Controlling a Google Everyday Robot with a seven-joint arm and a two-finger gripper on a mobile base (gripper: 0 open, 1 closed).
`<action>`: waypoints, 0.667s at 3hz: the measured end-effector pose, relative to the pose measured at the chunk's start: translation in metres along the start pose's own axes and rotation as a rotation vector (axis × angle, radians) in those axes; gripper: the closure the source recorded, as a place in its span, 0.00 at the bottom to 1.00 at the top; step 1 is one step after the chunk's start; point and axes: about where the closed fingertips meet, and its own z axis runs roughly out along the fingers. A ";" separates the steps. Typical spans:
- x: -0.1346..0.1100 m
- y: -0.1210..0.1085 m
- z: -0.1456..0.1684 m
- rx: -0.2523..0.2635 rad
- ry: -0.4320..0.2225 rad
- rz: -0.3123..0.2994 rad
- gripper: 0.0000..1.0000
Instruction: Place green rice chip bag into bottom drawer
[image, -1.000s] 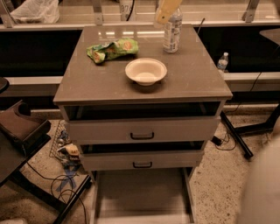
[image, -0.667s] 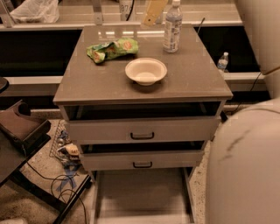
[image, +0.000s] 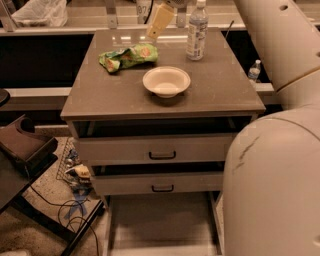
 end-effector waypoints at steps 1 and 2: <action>0.000 0.000 0.000 0.000 0.001 -0.001 0.00; -0.004 0.003 0.035 -0.017 -0.046 0.000 0.00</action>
Offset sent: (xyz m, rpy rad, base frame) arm 0.0493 0.0511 -0.0378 0.0753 0.0078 0.0886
